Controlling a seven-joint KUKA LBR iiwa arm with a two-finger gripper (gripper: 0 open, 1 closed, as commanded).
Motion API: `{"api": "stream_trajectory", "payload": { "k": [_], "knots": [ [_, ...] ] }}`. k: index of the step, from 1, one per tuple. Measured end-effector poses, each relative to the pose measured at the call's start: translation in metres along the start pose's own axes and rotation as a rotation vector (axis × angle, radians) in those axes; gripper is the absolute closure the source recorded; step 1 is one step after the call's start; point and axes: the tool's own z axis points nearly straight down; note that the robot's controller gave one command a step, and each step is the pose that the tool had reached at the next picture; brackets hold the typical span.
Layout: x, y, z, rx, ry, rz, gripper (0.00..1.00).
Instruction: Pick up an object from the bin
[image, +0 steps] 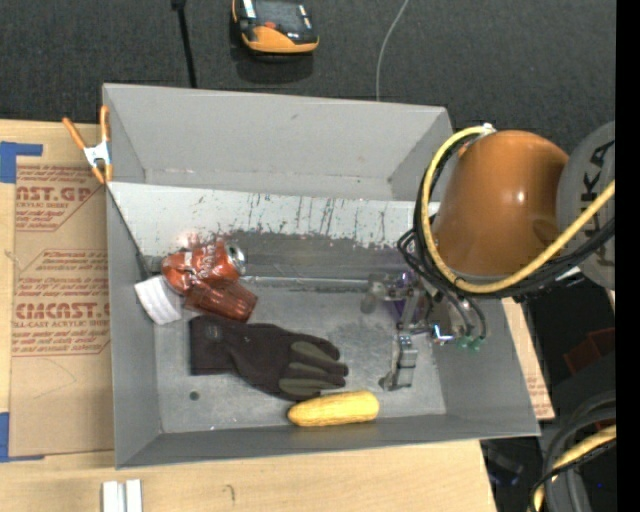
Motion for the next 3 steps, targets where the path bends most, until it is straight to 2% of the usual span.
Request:
{"api": "stream_trajectory", "payload": {
  "k": [1,2,3],
  "knots": [
    [-0.001,0.000,-0.004,0.000,-0.008,0.000,0.00],
    [-0.005,0.005,0.042,0.000,-0.014,-0.063,0.00],
    [-0.001,0.023,0.116,0.000,-0.012,-0.113,0.00]
  ]
}}
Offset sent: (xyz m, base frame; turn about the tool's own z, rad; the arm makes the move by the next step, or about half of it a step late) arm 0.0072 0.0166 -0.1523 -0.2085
